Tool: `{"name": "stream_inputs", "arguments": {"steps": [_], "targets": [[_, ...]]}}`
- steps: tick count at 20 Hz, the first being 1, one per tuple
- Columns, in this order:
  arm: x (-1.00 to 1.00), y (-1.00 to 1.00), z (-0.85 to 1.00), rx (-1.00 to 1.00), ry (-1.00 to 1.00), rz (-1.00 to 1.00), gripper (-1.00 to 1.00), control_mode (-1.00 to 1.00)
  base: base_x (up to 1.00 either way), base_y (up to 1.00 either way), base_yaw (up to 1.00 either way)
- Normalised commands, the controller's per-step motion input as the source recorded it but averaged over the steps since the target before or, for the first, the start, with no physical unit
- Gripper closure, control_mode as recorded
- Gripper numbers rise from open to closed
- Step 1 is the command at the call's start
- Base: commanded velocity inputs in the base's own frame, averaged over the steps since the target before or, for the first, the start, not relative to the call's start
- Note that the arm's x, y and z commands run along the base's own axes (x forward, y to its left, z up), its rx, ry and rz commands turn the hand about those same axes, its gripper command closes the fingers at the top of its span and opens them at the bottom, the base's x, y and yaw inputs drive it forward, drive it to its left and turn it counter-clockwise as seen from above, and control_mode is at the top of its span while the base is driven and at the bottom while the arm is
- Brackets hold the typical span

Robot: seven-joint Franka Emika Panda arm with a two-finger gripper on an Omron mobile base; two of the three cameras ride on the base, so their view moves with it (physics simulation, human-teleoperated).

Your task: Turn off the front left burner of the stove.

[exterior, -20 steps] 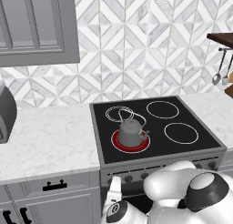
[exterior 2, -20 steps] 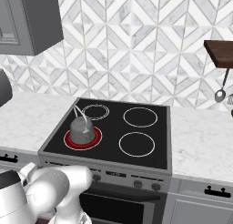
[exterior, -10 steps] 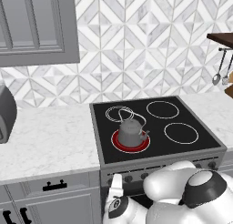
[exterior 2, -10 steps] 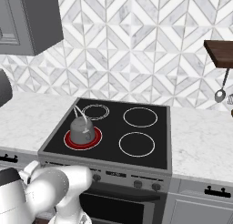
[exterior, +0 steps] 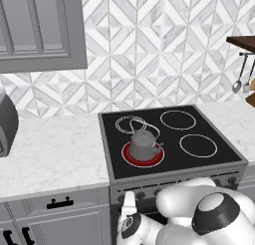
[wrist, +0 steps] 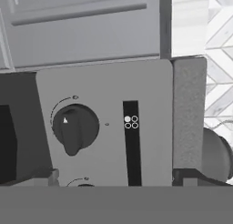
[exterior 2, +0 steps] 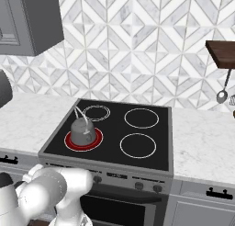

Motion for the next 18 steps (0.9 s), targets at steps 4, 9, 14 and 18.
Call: {"name": "stream_inputs", "arguments": {"steps": [4,9,14,18], "targets": [[0.0,0.31,-0.3,-0.04,-0.03,0.04,-1.0,-1.0,0.0,0.0,0.0],[0.0,0.07,-0.05,0.0,0.0,0.0,-1.0,-1.0,0.0,0.0,0.0],[0.11,0.04,-0.06,0.0,0.0,0.0,-1.0,-1.0,0.0,0.0,0.0],[0.32,0.0,0.0,0.0,0.0,0.0,-1.0,-1.0,0.0,0.0,0.0]]}}
